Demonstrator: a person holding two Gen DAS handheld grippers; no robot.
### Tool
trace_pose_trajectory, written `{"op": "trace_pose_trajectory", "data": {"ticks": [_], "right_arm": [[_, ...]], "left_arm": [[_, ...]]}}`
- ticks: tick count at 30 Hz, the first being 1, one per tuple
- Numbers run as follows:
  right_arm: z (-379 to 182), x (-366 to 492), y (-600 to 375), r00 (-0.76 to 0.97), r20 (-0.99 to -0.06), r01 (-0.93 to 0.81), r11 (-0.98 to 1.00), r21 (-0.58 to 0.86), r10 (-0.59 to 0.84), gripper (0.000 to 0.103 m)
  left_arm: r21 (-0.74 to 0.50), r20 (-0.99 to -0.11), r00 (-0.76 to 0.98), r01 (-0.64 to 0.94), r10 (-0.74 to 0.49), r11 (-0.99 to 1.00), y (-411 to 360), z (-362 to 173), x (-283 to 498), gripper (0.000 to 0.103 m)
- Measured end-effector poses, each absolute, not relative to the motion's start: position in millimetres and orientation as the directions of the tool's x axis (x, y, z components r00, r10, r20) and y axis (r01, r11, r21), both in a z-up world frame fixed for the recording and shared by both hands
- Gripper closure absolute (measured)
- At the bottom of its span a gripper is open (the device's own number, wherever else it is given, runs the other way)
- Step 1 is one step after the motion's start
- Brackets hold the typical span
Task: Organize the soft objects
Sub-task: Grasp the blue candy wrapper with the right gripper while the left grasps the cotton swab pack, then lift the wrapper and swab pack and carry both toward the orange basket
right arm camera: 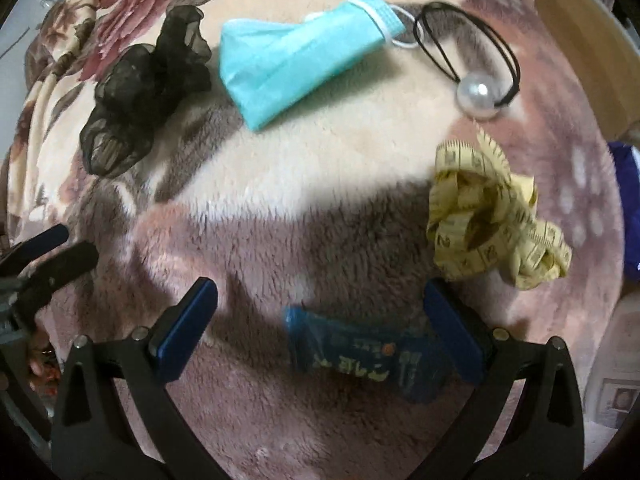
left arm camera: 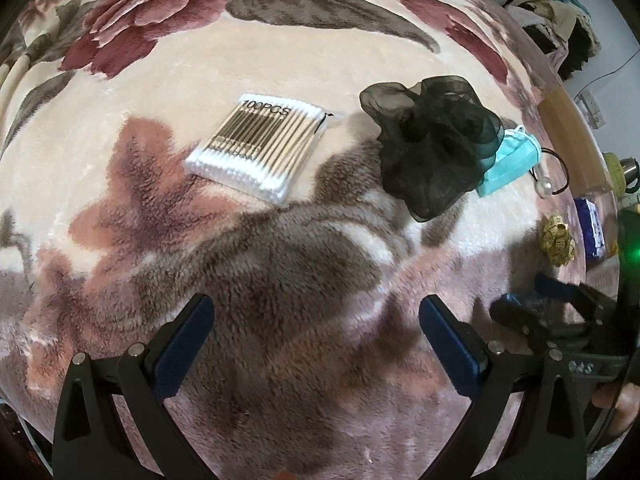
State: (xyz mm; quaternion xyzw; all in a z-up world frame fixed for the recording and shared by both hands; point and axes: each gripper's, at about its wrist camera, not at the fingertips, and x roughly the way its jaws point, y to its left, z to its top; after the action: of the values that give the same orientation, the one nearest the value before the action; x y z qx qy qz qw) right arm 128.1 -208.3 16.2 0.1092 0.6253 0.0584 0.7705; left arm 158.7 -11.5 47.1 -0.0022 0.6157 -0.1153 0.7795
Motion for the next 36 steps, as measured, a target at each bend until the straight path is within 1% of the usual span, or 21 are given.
{"op": "trace_pose_trajectory", "data": {"ticks": [4, 8, 10, 12, 13, 14, 15, 16, 18, 19, 20, 22, 24, 27, 30, 32, 33, 35, 36], "right_arm": [[19, 107, -214, 0.189, -0.933, 0.048, 0.946, 0.319, 0.305, 0.000], [23, 93, -213, 0.170, -0.923, 0.017, 0.935, 0.353, 0.345, 0.000], [27, 89, -211, 0.173, -0.926, -0.013, 0.941, 0.339, 0.336, 0.001], [30, 91, -213, 0.177, -0.941, -0.045, 0.958, 0.284, 0.287, 0.004], [29, 92, -213, 0.177, -0.948, -0.051, 0.964, 0.261, 0.266, 0.008], [29, 93, -209, 0.177, -0.953, -0.055, 0.969, 0.239, 0.245, 0.018], [28, 92, -208, 0.176, -0.960, -0.059, 0.975, 0.212, 0.220, 0.031], [26, 92, -206, 0.172, -0.968, -0.062, 0.983, 0.173, 0.181, 0.039], [24, 92, -200, 0.181, -0.978, -0.067, 0.994, 0.092, 0.103, 0.071], [26, 89, -198, 0.201, -0.977, -0.062, 0.996, 0.059, 0.071, 0.078], [30, 87, -197, 0.227, -0.971, -0.058, 0.996, 0.061, 0.073, 0.080], [38, 83, -198, 0.262, -0.958, -0.056, 0.993, 0.106, 0.117, 0.080], [44, 87, -193, 0.285, -0.950, -0.049, 0.992, 0.116, 0.125, 0.080], [42, 106, -176, 0.281, -0.948, -0.053, 0.988, 0.142, 0.151, 0.080], [34, 110, -165, 0.268, -0.949, -0.063, 0.986, 0.157, 0.168, 0.080], [31, 109, -158, 0.258, -0.951, -0.066, 0.985, 0.160, 0.172, 0.080], [29, 113, -156, 0.252, -0.952, -0.065, 0.985, 0.160, 0.172, 0.080], [24, 112, -155, 0.242, -0.955, -0.059, 0.985, 0.161, 0.171, 0.080], [22, 115, -156, 0.239, -0.956, -0.052, 0.985, 0.162, 0.170, 0.080]], "left_arm": [[-0.137, -0.959, 0.223, 0.174, -0.175, 0.975, -4, 46, 157, 0.001], [-0.136, -0.961, 0.221, 0.159, -0.169, 0.978, 9, 43, 157, 0.001], [-0.140, -0.959, 0.226, 0.144, -0.171, 0.980, 17, 43, 157, 0.001], [-0.142, -0.958, 0.232, 0.132, -0.170, 0.981, 24, 44, 158, 0.001], [-0.141, -0.957, 0.236, 0.128, -0.168, 0.982, 27, 44, 159, 0.001], [-0.141, -0.956, 0.242, 0.120, -0.167, 0.983, 30, 43, 161, 0.001], [-0.143, -0.955, 0.245, 0.111, -0.167, 0.983, 33, 43, 163, 0.001], [-0.148, -0.954, 0.246, 0.103, -0.169, 0.984, 35, 42, 165, 0.001], [-0.158, -0.954, 0.242, 0.087, -0.175, 0.984, 40, 41, 172, 0.001], [-0.161, -0.953, 0.245, 0.084, -0.176, 0.983, 41, 41, 175, 0.001], [-0.160, -0.952, 0.249, 0.081, -0.175, 0.984, 42, 41, 178, 0.001], [-0.149, -0.953, 0.257, 0.076, -0.164, 0.986, 43, 42, 188, 0.001], [-0.127, -0.953, 0.267, 0.087, -0.146, 0.988, 39, 44, 200, 0.001], [-0.083, -0.953, 0.277, 0.135, -0.118, 0.987, 27, 44, 222, 0.001], [-0.052, -0.964, 0.244, 0.199, -0.101, 0.979, 12, 35, 242, 0.002], [-0.014, -0.971, 0.231, 0.227, -0.068, 0.974, 7, 28, 251, 0.006], [0.013, -0.975, 0.220, 0.240, -0.041, 0.971, 4, 23, 255, 0.011], [0.010, -0.981, 0.192, 0.243, -0.039, 0.970, 2, 15, 261, 0.014], [-0.013, -0.983, 0.173, 0.236, -0.055, 0.972, 1, 12, 262, 0.018]]}}
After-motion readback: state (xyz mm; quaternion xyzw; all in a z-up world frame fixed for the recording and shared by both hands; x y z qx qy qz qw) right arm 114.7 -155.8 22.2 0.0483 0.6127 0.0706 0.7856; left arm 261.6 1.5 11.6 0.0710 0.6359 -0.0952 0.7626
